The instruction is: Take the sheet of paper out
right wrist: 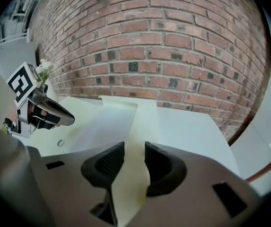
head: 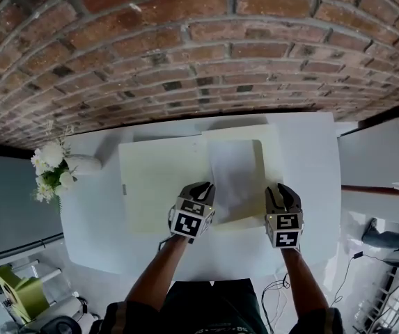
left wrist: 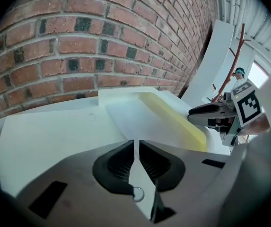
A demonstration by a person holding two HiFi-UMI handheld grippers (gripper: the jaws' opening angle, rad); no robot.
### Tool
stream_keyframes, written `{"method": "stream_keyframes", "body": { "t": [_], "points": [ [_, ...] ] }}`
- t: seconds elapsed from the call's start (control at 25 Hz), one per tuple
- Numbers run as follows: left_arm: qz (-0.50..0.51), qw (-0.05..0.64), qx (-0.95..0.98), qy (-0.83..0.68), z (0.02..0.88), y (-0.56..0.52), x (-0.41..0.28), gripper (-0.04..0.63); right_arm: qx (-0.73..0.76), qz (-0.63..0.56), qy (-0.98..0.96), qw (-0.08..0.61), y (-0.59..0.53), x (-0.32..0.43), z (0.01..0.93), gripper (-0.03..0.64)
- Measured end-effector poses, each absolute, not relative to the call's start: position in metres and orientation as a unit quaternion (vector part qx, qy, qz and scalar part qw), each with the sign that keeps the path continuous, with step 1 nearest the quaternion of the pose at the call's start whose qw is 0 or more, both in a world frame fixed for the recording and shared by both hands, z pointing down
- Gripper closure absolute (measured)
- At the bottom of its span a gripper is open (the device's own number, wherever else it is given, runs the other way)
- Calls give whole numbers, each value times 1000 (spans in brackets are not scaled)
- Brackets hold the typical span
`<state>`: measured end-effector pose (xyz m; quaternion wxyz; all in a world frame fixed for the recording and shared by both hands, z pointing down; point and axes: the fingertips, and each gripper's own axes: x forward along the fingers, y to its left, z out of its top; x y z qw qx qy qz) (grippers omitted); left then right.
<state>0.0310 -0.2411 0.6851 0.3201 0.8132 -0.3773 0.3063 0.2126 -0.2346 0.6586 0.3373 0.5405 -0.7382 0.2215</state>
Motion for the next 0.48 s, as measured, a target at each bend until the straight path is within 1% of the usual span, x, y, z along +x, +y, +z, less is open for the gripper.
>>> {"method": "stream_keyframes", "body": {
  "t": [0.08,0.12,0.16,0.2,0.4,0.48],
  "points": [
    [307,326,810,-379,690,-242,31,579,542,216,-737,341,-235,212,660,431],
    [306,332,807,-381,692,-242,31,560,543,212,-737,342,-235,211,660,431],
    [306,339,803,-382,695,-243,31,512,543,208,-738,342,-236,211,660,431],
    [307,345,799,-384,697,-243,31,491,543,206,-739,342,-235,211,660,431],
    [305,366,782,-401,705,-249,34,454,546,199,-740,337,-235,212,659,431],
    [316,369,771,-412,710,-252,34,455,549,198,-740,334,-235,212,658,431]
  ]
}}
